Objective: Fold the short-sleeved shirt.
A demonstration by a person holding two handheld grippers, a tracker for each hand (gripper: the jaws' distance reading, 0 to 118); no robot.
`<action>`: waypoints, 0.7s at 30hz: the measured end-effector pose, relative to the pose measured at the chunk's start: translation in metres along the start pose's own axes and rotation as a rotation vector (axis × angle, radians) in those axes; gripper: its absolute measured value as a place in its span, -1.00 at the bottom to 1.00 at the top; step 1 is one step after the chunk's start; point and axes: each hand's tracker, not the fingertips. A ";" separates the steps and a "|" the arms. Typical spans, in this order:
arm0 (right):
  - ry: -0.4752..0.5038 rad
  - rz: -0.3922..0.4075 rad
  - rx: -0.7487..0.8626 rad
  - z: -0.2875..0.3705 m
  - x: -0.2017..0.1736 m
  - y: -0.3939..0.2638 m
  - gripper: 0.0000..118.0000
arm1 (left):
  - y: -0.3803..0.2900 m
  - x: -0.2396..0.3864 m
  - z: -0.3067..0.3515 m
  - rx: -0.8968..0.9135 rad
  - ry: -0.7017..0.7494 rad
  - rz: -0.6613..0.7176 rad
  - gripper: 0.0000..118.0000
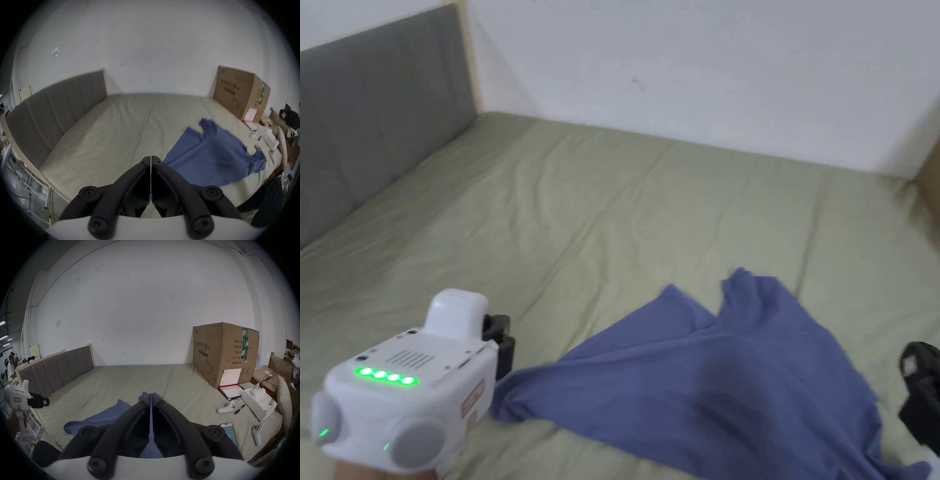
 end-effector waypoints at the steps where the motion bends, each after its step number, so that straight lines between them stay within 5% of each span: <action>1: 0.008 -0.002 -0.016 -0.004 -0.002 -0.003 -0.95 | -0.006 0.000 -0.005 -0.054 0.008 -0.014 -0.92; 2: 0.009 0.003 -0.030 -0.008 -0.004 -0.006 -0.95 | -0.012 -0.006 -0.016 -0.097 0.019 -0.021 -0.52; 3: 0.015 0.007 -0.045 -0.013 -0.006 -0.008 -0.95 | -0.019 -0.012 -0.026 -0.137 0.028 -0.037 0.44; 4: 0.026 0.010 -0.063 -0.017 -0.008 -0.011 -0.95 | -0.027 -0.017 -0.039 -0.185 0.016 -0.050 0.90; 5: 0.029 0.012 -0.077 -0.022 -0.010 -0.014 -0.95 | -0.031 -0.017 -0.045 -0.205 0.010 -0.058 0.95; 11: 0.045 0.024 -0.154 -0.048 -0.020 -0.026 -0.95 | -0.053 -0.026 -0.110 -0.325 0.021 -0.057 0.80; 16: 0.047 0.037 -0.202 -0.066 -0.024 -0.033 -0.95 | -0.070 -0.016 -0.149 -0.428 -0.037 -0.049 0.15; 18: 0.046 0.026 -0.222 -0.074 -0.023 -0.035 -0.95 | -0.079 -0.007 -0.154 -0.428 -0.014 -0.086 0.06; 20: 0.042 0.011 -0.240 -0.082 -0.019 -0.035 -0.95 | -0.073 -0.008 -0.148 -0.418 -0.016 -0.067 -0.37; 21: 0.038 0.006 -0.245 -0.085 -0.018 -0.036 -0.95 | -0.072 -0.009 -0.144 -0.408 -0.020 -0.037 -0.95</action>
